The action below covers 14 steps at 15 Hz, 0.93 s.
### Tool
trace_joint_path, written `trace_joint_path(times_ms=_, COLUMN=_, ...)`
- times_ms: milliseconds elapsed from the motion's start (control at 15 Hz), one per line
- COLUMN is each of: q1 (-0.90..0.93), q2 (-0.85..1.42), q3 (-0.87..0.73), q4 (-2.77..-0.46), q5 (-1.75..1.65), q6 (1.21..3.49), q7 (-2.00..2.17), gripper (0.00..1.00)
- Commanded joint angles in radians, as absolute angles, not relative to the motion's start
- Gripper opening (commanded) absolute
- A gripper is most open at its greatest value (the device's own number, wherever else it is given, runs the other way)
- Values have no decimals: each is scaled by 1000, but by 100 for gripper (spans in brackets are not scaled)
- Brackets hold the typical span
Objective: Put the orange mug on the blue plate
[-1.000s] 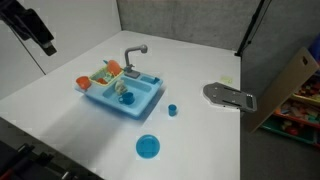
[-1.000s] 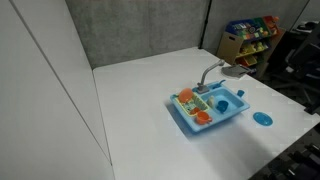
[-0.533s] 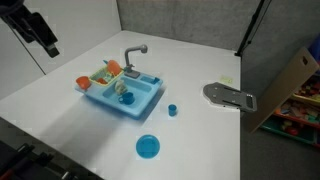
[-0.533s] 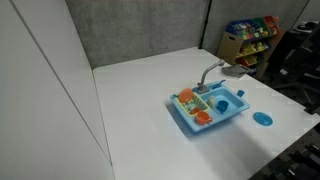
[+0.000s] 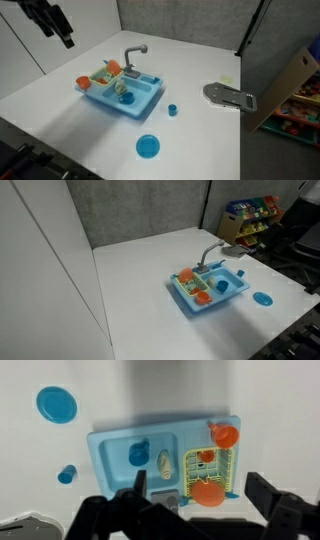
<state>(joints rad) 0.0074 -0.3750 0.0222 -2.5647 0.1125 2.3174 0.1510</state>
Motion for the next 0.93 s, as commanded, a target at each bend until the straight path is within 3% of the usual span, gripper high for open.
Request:
trace_joint_path(times_ms=0, q1=-22, q2=-244, q3=57, q4=-2462, q5=53, q6=2330, q7=251, gripper=100)
trace_joint_path(times_ms=867, q1=91, q2=2, q3=113, q4=-2375, q5=37, q6=2402, q7=239, gripper=100)
